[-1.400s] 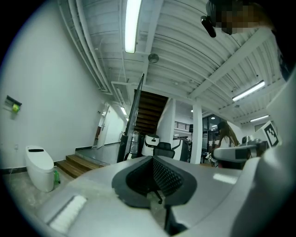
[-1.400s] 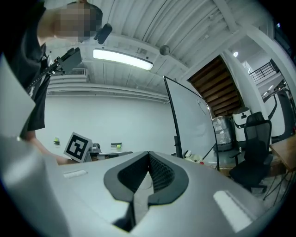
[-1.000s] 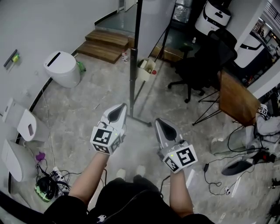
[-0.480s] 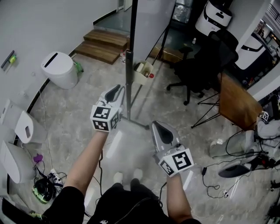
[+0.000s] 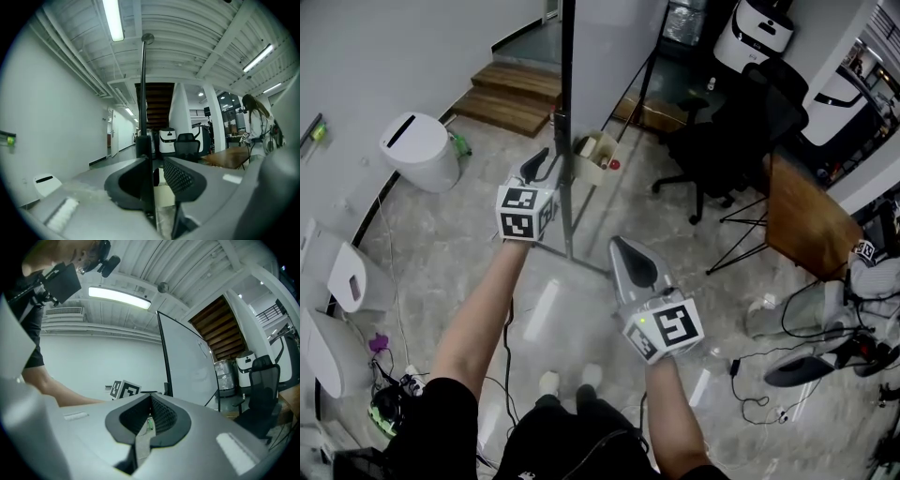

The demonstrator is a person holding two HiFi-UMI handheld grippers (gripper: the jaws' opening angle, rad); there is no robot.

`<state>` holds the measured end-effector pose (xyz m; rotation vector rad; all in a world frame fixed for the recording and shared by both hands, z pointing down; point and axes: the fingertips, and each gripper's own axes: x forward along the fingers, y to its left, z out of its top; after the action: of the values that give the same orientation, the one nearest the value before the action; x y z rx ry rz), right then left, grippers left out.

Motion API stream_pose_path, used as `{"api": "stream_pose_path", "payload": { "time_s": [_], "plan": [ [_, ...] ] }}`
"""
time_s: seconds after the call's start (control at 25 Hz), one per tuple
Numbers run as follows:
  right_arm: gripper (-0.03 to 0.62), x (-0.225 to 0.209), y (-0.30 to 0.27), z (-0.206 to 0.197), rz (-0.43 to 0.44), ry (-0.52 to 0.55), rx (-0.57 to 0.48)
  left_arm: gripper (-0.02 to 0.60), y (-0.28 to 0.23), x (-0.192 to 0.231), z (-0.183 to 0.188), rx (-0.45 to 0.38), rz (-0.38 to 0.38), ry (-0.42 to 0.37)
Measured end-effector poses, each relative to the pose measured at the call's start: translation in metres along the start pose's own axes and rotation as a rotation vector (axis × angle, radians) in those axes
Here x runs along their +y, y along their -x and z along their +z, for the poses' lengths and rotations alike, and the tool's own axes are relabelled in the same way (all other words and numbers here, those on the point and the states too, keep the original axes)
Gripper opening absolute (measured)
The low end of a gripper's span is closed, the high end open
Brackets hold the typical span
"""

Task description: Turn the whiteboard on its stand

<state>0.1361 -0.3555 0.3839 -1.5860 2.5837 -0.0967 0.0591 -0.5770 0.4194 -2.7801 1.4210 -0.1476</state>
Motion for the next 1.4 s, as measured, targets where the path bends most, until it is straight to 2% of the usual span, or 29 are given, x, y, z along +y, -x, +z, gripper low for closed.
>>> {"api": "stream_pose_path", "payload": {
  "time_s": [0.24, 0.48, 0.68, 1.0, 1.28, 1.4],
  "plan": [
    [0.008, -0.002, -0.028, -0.004, 0.013, 0.006, 0.004, 0.176, -0.027, 0.016, -0.006, 0.029, 0.028, 0.004],
    [0.008, 0.000, -0.044, -0.007, 0.022, 0.000, 0.015, 0.243, -0.039, 0.032, -0.012, 0.042, 0.058, 0.041],
    [0.008, 0.006, -0.052, -0.009, 0.038, -0.004, 0.011, 0.292, -0.050, 0.039, -0.015, 0.057, 0.057, 0.014],
    [0.008, -0.004, -0.044, -0.011, 0.016, 0.002, 0.021, 0.337, -0.074, 0.041, -0.012, 0.061, 0.052, 0.032],
    [0.008, -0.020, -0.036, -0.017, -0.015, 0.006, 0.037, 0.337, -0.099, 0.032, -0.009, 0.069, 0.026, 0.029],
    [0.008, -0.023, -0.031, -0.016, -0.027, 0.000, 0.045, 0.293, -0.106, 0.030, -0.011, 0.078, 0.029, 0.025]
  ]
}}
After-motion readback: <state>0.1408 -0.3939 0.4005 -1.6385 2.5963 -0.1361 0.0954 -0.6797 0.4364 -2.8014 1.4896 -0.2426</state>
